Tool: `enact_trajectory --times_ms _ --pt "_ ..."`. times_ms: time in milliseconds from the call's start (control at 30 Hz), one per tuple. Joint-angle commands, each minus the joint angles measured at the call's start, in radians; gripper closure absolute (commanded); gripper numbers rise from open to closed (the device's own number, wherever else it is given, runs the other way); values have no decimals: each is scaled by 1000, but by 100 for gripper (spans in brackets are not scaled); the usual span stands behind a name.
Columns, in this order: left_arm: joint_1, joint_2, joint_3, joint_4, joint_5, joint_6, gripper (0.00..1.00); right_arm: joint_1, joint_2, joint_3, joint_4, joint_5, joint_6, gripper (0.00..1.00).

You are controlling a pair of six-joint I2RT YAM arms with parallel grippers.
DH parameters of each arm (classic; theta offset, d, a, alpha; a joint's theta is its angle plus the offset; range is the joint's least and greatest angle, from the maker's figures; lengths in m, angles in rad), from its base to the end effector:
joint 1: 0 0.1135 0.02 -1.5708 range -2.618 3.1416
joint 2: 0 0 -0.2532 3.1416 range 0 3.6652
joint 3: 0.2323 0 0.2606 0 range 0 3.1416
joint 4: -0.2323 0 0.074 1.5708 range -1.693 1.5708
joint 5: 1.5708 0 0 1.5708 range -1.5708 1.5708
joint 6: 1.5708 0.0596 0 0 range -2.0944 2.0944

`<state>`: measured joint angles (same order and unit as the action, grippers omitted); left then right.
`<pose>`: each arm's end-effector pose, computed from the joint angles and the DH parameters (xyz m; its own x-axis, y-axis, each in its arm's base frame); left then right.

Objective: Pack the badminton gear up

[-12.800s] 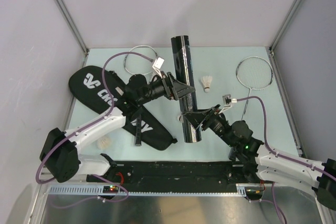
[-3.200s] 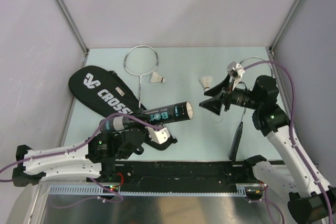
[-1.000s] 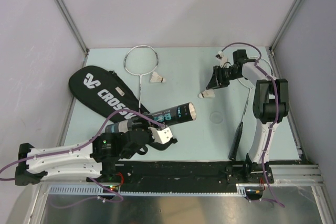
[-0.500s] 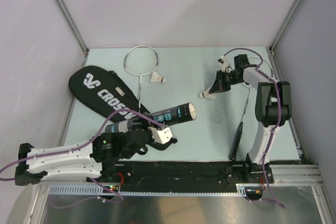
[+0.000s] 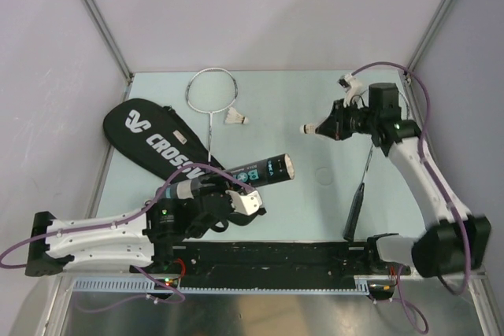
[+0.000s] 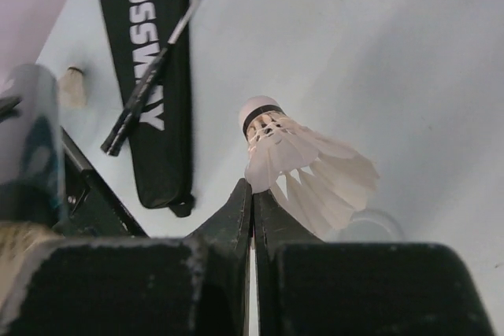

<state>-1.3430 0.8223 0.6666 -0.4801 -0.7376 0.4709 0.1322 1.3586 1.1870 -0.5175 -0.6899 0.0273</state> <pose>0.0848 -0.1883 0.2488 0.1522 0.8305 -0.5358 0.5944 0.3562 0.7209 0.3116 0.0797 0.3005 -0.6461 -0.0647 -0.7605 -0.5712 0.7019 0.4256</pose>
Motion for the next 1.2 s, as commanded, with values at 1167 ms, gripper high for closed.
enact_trajectory --times_ms 1167 --pt "-23 -39 30 57 -12 -7 41 607 -532 -184 34 319 66 100"
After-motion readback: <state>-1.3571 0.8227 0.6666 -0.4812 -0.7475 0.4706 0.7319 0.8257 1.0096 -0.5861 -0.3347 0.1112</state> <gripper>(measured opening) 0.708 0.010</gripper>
